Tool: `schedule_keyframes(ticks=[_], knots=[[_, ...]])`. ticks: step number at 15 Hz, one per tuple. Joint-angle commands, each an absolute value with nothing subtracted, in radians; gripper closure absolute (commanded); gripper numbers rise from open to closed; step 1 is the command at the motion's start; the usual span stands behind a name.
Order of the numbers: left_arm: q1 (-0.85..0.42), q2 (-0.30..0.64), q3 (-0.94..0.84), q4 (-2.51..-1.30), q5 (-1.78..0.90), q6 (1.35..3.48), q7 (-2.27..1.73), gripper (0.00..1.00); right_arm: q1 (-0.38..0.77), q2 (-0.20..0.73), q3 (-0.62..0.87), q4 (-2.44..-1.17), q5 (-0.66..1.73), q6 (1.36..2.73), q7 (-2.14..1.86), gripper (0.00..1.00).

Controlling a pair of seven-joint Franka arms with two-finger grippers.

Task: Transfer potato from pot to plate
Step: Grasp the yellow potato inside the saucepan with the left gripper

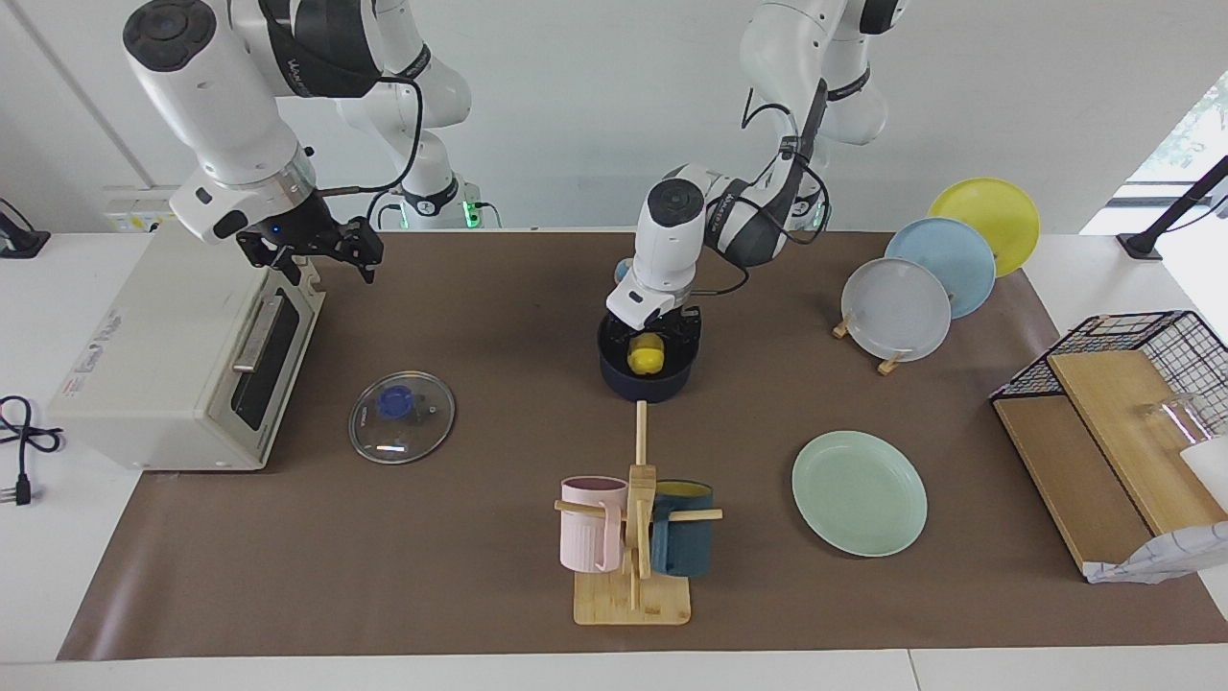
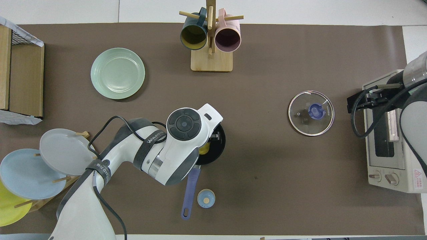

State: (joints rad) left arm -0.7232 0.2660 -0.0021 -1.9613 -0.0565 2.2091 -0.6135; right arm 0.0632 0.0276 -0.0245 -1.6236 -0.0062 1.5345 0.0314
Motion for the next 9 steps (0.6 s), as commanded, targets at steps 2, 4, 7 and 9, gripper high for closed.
schedule_keyframes(ticks=[2,4,7,9], knots=[[-0.767,0.284,0.017,-1.976,-0.017,2.253,-0.672,0.0,0.067,-0.003,-0.04,-1.672,0.005,1.559,0.048,0.0],[-0.77,0.284,0.015,-1.976,-0.017,2.256,-0.673,0.0,0.066,0.003,-0.04,-1.667,0.002,1.563,0.052,0.0],[-0.773,0.284,0.015,-1.986,-0.017,2.26,-0.673,0.0,0.051,0.009,-0.031,-1.663,0.0,1.575,0.054,0.0],[-0.779,0.284,0.015,-1.987,-0.017,2.261,-0.675,0.0,0.02,0.009,-0.002,-1.661,-0.002,1.574,0.052,0.0]])
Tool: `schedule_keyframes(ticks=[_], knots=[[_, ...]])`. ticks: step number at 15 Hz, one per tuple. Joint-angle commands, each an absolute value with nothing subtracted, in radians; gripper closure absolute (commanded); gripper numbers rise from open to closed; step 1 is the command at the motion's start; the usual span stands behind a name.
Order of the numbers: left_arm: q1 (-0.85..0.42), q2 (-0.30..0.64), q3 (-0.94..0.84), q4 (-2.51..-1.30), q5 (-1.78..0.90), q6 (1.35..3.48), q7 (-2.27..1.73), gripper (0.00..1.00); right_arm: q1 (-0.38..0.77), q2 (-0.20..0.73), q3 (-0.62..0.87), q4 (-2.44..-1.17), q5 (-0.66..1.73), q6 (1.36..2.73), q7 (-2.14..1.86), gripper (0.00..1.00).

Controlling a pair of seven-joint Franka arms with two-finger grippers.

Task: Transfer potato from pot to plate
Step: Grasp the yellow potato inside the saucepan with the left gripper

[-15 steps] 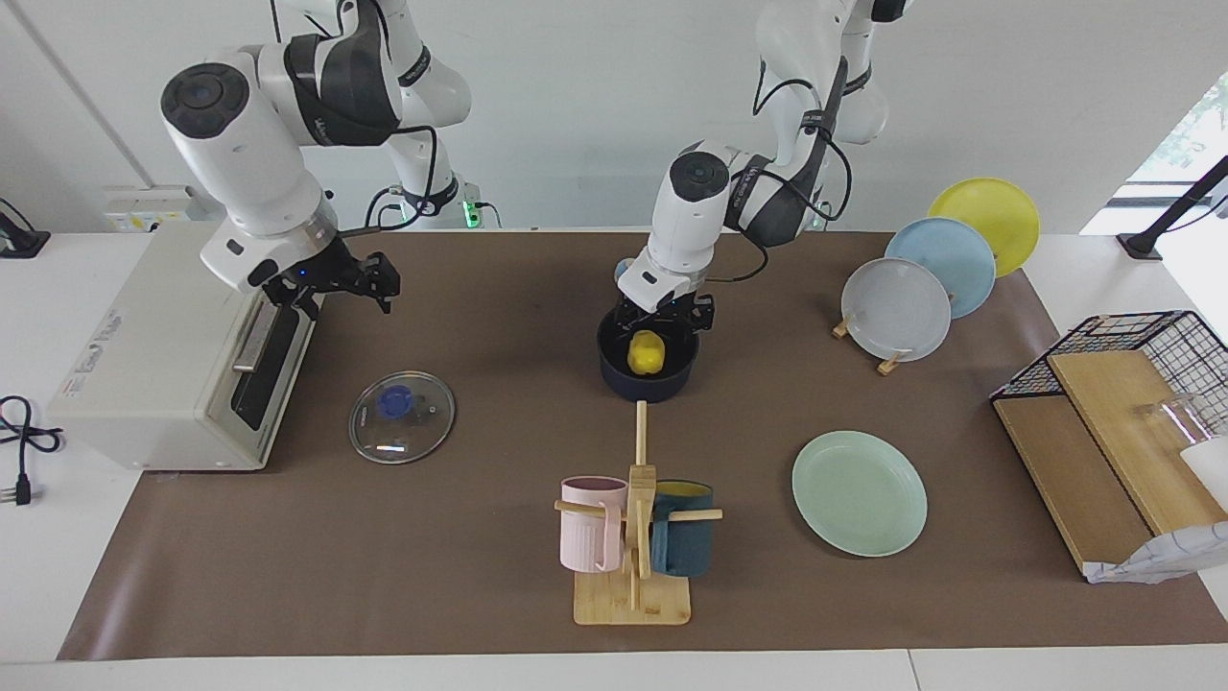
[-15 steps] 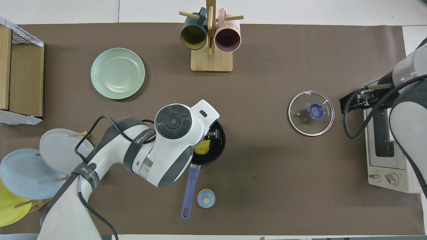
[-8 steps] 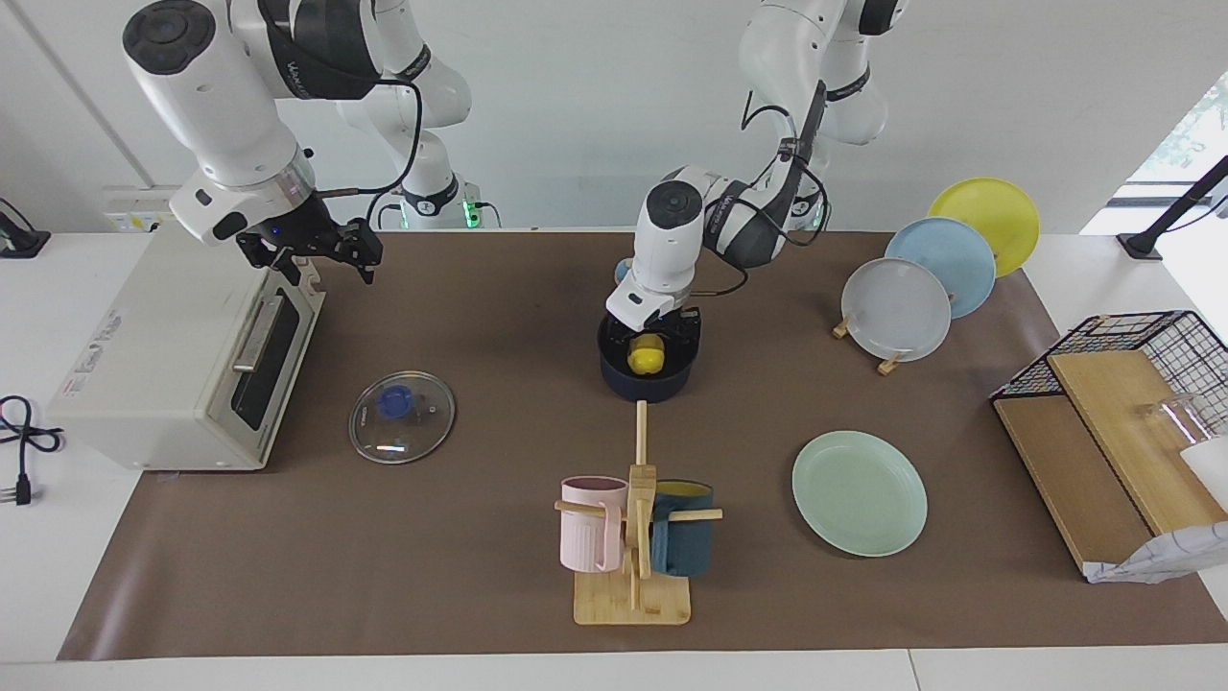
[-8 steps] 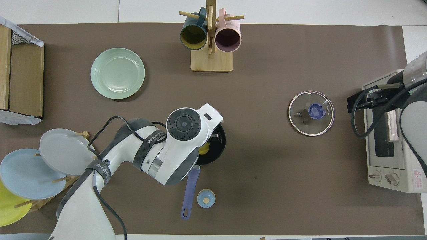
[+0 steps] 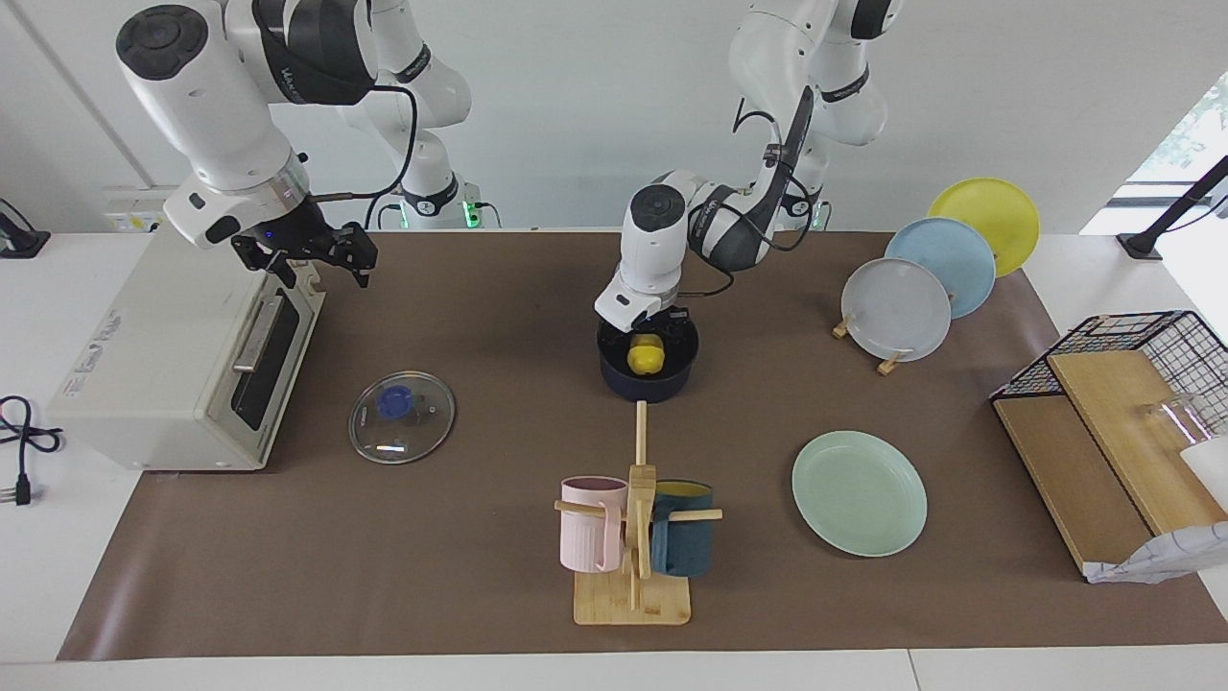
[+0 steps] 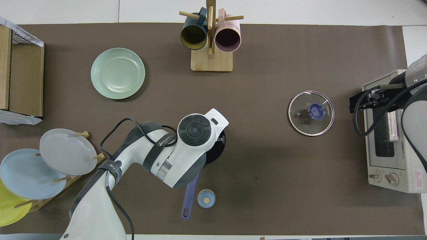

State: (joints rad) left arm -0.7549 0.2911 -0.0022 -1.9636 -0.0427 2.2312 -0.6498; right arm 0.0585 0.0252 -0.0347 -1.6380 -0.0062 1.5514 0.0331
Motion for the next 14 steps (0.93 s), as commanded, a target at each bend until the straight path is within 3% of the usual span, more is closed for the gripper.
schedule_keyframes(ticks=[1,3,4,6,8,9,14], knots=[[-0.779,0.284,0.017,-1.987,-0.017,2.263,-0.675,0.0,0.006,0.008,0.02,-1.661,-0.002,1.572,0.052,0.0],[-0.779,0.284,0.017,-1.99,-0.017,2.261,-0.675,0.0,0.003,0.009,0.023,-1.658,-0.002,1.572,0.052,0.0],[-0.779,0.284,0.017,-1.994,-0.017,2.263,-0.675,0.08,0.005,0.009,0.023,-1.66,-0.002,1.572,0.052,0.0],[-0.776,0.284,0.017,-1.994,-0.015,2.263,-0.672,0.4,0.003,0.008,0.021,-1.66,-0.002,1.574,0.052,0.0],[-0.767,0.284,0.017,-1.994,-0.009,2.267,-0.663,0.91,0.006,0.008,0.017,-1.66,0.002,1.572,0.051,0.0],[-0.764,0.284,0.017,-1.994,-0.009,2.267,-0.66,1.0,0.006,0.008,0.017,-1.66,0.002,1.574,0.052,0.0],[-0.762,0.282,0.017,-1.988,-0.009,2.266,-0.658,1.0,-0.014,0.008,0.008,-1.654,0.012,1.6,0.054,0.0]])
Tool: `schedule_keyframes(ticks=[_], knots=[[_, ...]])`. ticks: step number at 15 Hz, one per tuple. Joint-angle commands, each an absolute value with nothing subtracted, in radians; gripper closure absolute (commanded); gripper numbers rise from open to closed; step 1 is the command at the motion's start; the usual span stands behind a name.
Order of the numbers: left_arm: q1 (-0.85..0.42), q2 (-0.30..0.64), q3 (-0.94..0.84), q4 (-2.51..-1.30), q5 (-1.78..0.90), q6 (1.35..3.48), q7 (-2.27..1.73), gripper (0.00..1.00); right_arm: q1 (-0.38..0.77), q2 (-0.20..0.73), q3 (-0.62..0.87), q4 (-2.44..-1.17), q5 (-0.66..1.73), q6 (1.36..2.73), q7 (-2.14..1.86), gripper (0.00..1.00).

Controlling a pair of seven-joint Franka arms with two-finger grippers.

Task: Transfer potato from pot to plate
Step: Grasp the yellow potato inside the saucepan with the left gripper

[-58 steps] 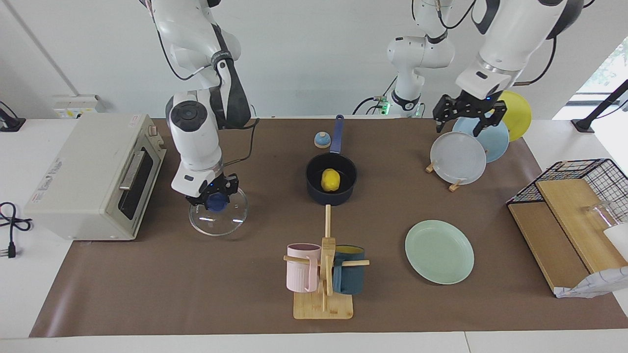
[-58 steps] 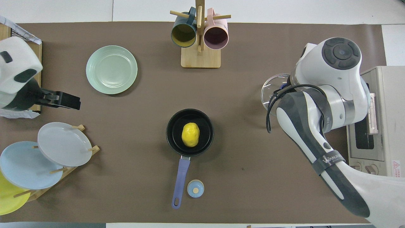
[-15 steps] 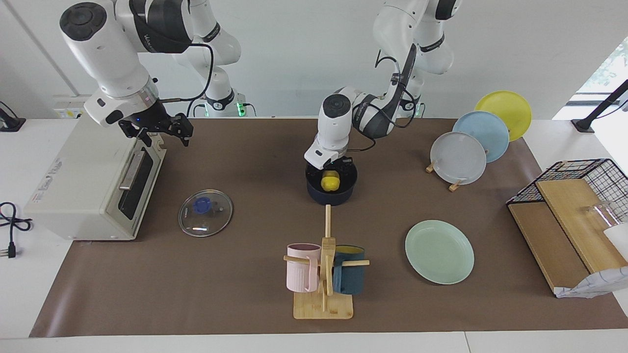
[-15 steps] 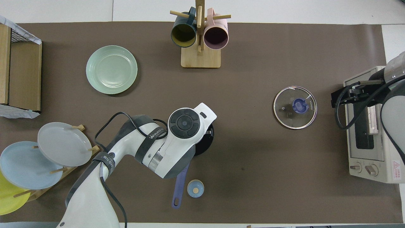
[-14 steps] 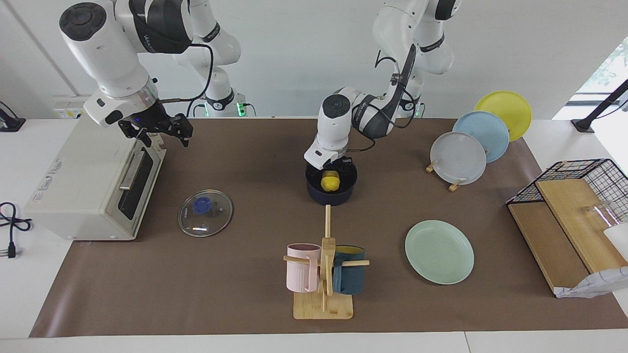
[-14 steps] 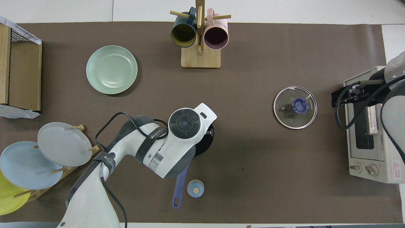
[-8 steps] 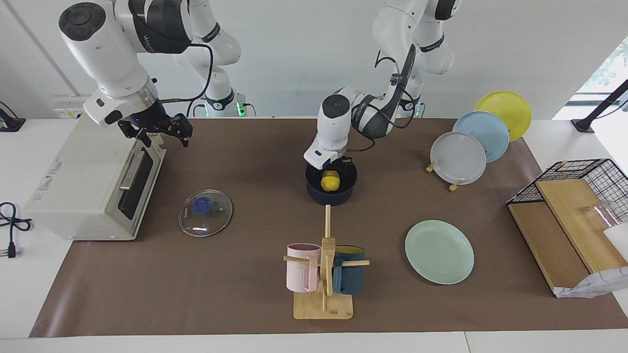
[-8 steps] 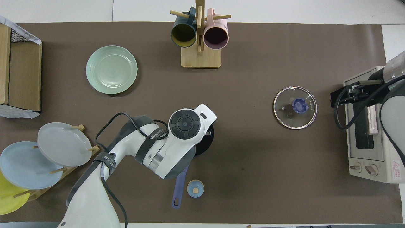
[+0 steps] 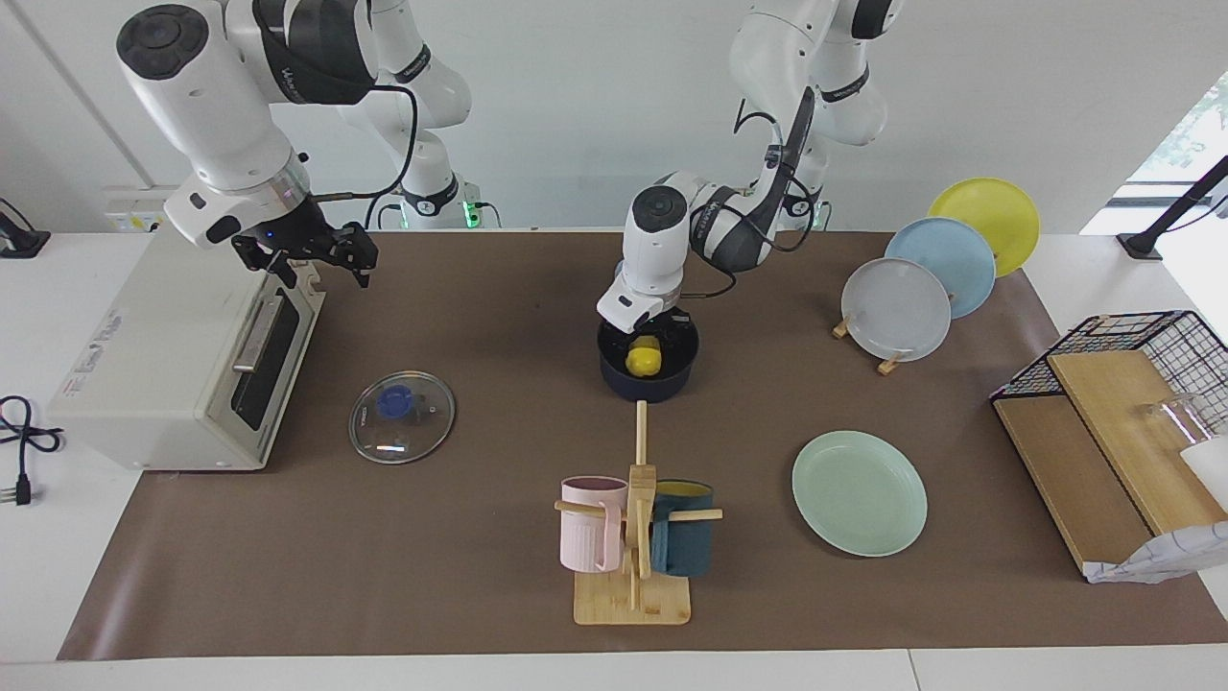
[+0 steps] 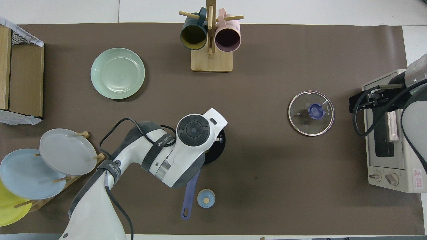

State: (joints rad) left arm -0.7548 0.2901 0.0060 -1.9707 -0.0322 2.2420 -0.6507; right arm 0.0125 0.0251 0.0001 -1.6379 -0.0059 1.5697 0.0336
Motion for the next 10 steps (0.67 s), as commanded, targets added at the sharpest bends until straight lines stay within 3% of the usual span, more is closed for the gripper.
schedule_keyframes(ticks=[1,10], knots=[[-0.762,0.281,0.017,-1.987,-0.009,2.266,-0.657,1.0,-0.02,0.008,0.006,-1.654,0.011,1.608,0.054,0.0],[-0.698,0.12,0.021,-1.867,-0.023,1.998,-0.614,1.0,-0.028,0.0,0.008,-1.664,0.009,1.611,0.048,0.0]])
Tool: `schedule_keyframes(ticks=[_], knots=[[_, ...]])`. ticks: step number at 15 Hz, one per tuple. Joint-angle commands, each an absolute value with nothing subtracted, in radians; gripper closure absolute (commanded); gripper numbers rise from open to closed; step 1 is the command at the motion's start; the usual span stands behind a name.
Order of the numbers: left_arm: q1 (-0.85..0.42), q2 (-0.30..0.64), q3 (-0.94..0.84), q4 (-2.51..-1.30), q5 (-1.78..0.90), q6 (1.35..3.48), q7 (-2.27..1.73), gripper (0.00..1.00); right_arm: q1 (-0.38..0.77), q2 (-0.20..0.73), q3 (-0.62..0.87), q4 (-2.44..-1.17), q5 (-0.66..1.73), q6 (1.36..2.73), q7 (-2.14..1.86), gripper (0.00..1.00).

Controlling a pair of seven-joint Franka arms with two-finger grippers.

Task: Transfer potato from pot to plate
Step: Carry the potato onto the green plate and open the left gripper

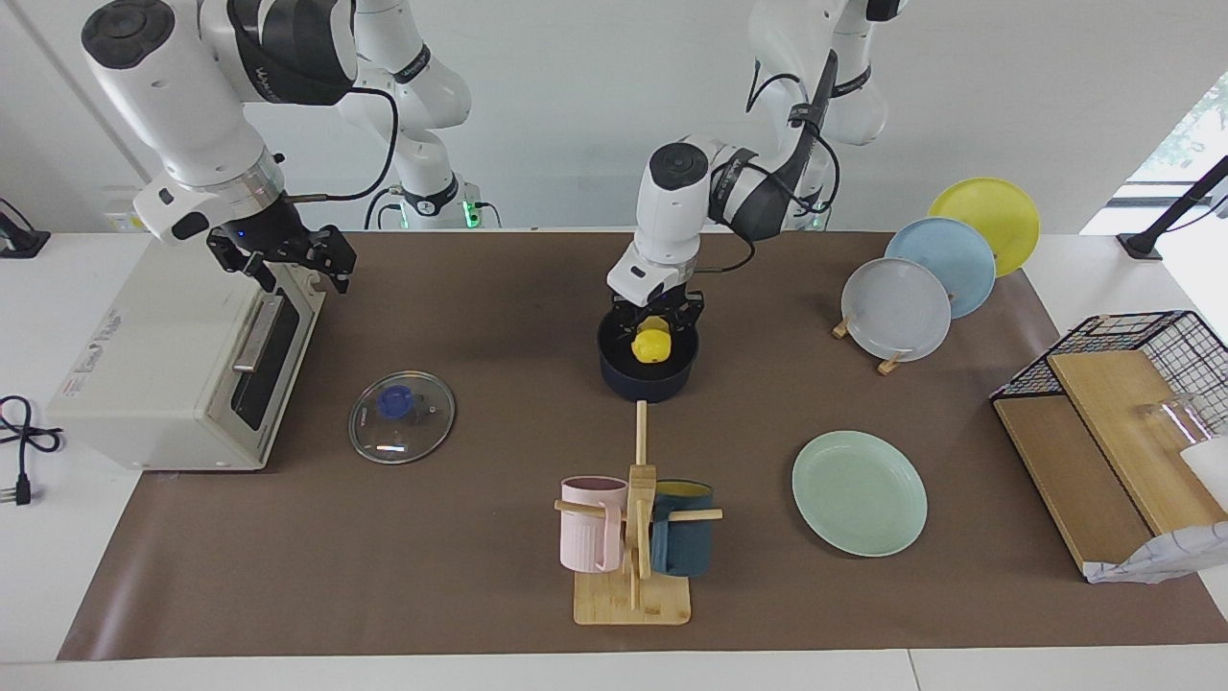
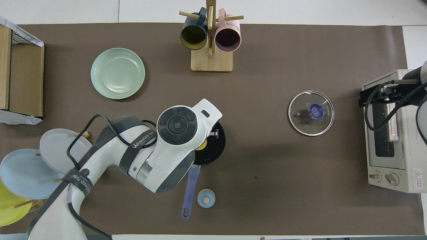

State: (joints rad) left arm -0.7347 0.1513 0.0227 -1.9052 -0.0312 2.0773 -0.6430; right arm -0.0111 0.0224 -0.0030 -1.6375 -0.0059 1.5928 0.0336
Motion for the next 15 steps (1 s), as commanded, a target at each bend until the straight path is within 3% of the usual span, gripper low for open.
schedule_keyframes(ticks=[1,6,10,15], knots=[[-0.666,0.12,0.02,-1.827,-0.028,1.955,-0.588,1.0,-0.026,0.0,0.008,-1.664,0.009,1.611,0.048,0.0],[-0.427,0.19,0.023,-1.597,-0.11,1.822,-0.375,1.0,-0.028,0.002,0.008,-1.661,0.009,1.612,0.049,0.0],[-0.249,0.267,0.023,-1.562,-0.112,1.873,-0.117,1.0,-0.026,0.003,0.008,-1.658,0.009,1.612,0.048,0.0],[-0.189,0.449,0.025,-1.569,-0.037,2.101,-0.049,1.0,-0.017,0.0,0.009,-1.658,0.008,1.612,0.051,0.0]])
